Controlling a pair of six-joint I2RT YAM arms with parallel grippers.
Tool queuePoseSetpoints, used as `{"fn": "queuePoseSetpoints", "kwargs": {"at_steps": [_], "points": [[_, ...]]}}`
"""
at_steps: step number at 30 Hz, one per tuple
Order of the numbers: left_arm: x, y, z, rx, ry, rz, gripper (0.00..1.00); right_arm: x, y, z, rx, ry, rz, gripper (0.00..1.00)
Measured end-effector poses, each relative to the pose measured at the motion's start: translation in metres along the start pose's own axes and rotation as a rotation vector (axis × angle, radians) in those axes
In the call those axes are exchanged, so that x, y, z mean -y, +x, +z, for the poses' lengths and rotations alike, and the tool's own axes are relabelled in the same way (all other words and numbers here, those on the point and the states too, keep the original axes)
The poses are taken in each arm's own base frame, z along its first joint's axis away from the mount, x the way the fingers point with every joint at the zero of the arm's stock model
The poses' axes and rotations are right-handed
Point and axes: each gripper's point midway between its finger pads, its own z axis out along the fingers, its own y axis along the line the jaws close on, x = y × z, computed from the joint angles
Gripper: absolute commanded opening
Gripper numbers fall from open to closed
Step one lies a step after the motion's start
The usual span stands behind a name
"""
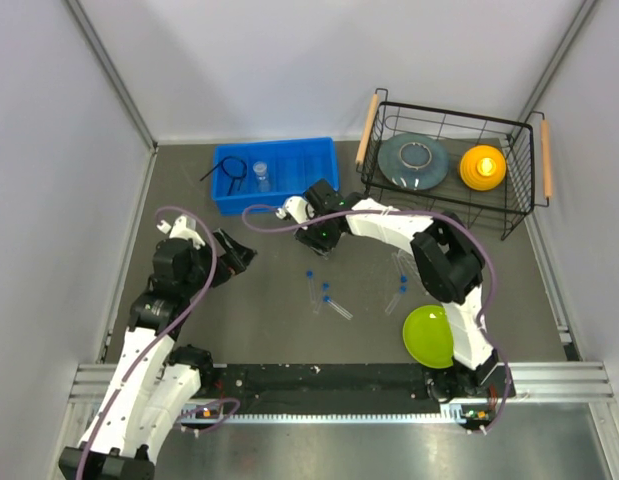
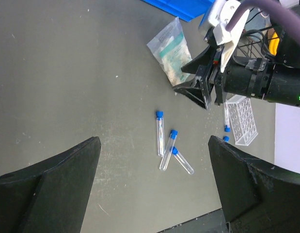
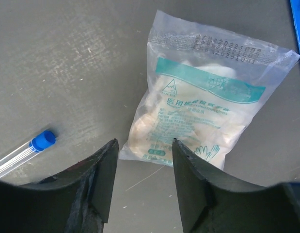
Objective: Organize the chemistry lab equipment
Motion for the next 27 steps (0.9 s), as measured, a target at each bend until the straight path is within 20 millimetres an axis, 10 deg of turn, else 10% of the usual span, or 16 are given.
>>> {"fn": "queuePoseSetpoints", "kwargs": {"at_steps": [7,15,27], "points": [[-0.007,0.014,0.003,-0.031,0.003,-0.034,0.99,0.000,0.006,0.007,-0.021,0.009,0.033,0.11],[0.002,0.031,0.011,-0.101,0.084,-0.091,0.99,-0.013,0.007,0.002,-0.002,-0.046,0.076,0.00],[0.022,0.082,0.040,-0.274,0.299,-0.313,0.97,-0.062,-0.039,-0.113,0.323,-0.381,0.098,0.00]]}}
